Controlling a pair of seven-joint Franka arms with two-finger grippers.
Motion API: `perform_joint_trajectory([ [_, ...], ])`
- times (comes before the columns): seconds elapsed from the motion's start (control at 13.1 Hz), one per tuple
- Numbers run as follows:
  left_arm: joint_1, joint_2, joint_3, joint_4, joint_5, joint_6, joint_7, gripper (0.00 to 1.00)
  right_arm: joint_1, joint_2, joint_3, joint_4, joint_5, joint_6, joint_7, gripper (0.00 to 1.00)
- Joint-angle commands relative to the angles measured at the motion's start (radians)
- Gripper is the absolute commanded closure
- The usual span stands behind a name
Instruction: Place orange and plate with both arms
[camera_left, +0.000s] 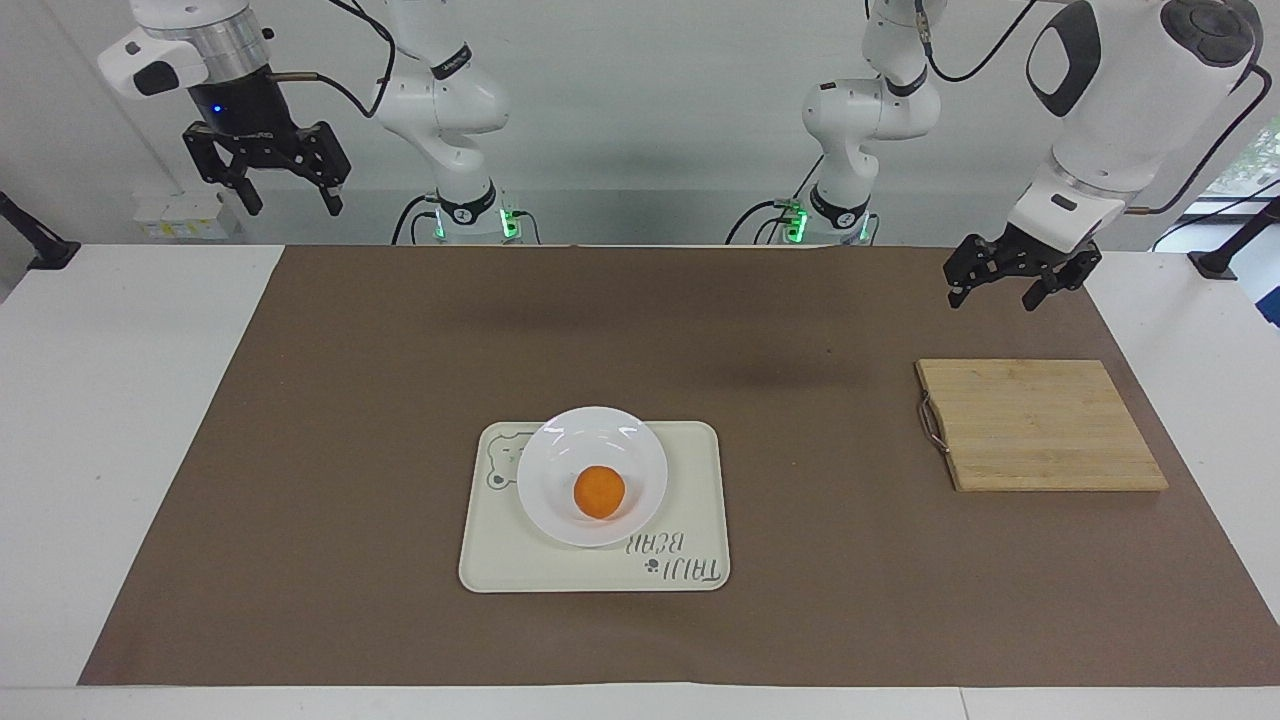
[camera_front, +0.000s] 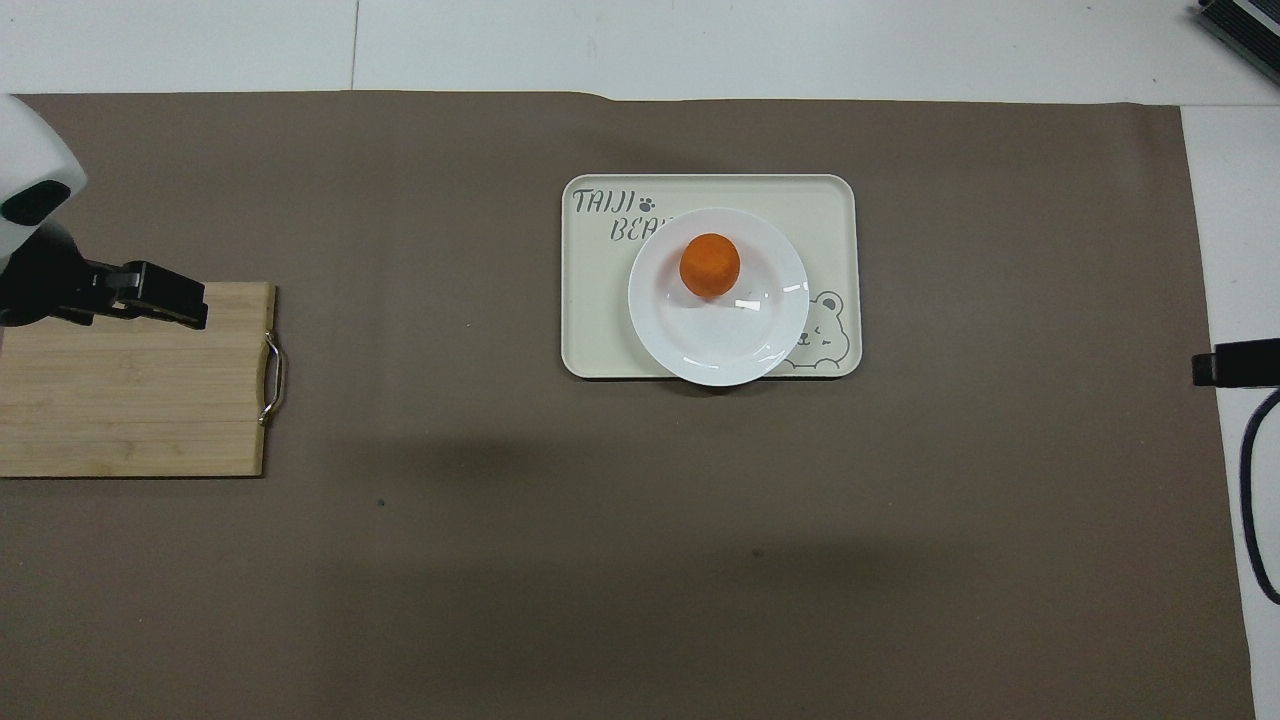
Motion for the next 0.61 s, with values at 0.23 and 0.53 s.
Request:
perform_joint_trajectory([
  [0.23, 0.009, -0.019, -0.003, -0.019, 0.008, -0.007, 0.005, 0.00, -0.001, -0.018, 0.004, -0.032, -0.031, -0.003, -0.082, 0.00],
  [0.53, 0.009, -0.019, -0.005, -0.019, 0.008, -0.007, 0.005, 0.00, -0.001, -0.017, 0.004, -0.031, -0.028, 0.009, -0.070, 0.00],
])
